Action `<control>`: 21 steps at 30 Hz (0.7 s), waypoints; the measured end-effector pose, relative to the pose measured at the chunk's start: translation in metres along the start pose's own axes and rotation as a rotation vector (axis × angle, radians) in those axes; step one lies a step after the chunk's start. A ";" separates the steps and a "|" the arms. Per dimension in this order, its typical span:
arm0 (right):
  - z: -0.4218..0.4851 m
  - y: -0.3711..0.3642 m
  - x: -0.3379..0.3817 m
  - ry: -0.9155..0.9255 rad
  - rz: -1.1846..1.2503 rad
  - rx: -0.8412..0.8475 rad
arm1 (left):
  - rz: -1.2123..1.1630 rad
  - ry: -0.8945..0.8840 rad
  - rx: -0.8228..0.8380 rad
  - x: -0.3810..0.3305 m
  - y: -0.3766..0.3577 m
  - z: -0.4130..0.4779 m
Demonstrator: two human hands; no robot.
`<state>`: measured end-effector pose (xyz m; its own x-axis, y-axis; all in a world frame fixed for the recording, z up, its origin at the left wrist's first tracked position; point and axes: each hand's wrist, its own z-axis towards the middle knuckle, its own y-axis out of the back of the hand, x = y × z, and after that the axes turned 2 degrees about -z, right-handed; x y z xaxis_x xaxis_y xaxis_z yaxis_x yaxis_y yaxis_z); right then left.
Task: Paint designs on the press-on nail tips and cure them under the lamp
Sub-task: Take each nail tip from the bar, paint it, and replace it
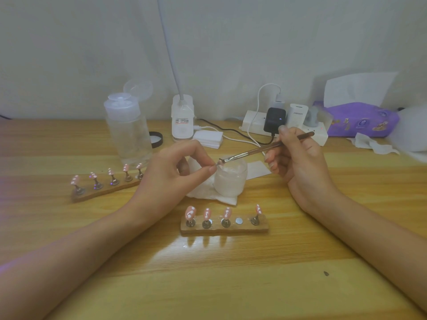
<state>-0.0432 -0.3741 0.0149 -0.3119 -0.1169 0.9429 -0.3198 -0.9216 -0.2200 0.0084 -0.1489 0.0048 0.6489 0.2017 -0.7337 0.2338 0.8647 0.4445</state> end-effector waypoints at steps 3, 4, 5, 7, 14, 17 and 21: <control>0.001 0.001 0.000 -0.004 0.019 -0.042 | -0.016 -0.003 0.007 -0.001 0.000 0.000; 0.001 0.001 0.001 0.008 0.039 -0.032 | -0.019 -0.005 0.009 -0.002 0.000 0.000; 0.001 0.000 0.001 0.021 0.050 -0.013 | -0.021 -0.006 0.009 -0.002 0.000 0.000; 0.000 0.000 0.001 0.027 0.020 0.008 | -0.025 -0.002 0.007 -0.002 0.000 0.000; 0.000 0.000 0.002 0.025 0.025 -0.014 | -0.035 -0.004 0.010 -0.002 -0.001 0.000; 0.000 0.000 0.000 0.012 -0.011 -0.006 | -0.042 0.001 0.006 -0.002 -0.001 0.000; 0.001 0.002 0.000 0.005 -0.017 -0.060 | -0.044 0.000 0.012 -0.003 -0.001 0.000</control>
<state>-0.0433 -0.3759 0.0148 -0.3102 -0.0994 0.9455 -0.3784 -0.8995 -0.2187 0.0063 -0.1500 0.0068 0.6375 0.1640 -0.7528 0.2709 0.8670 0.4183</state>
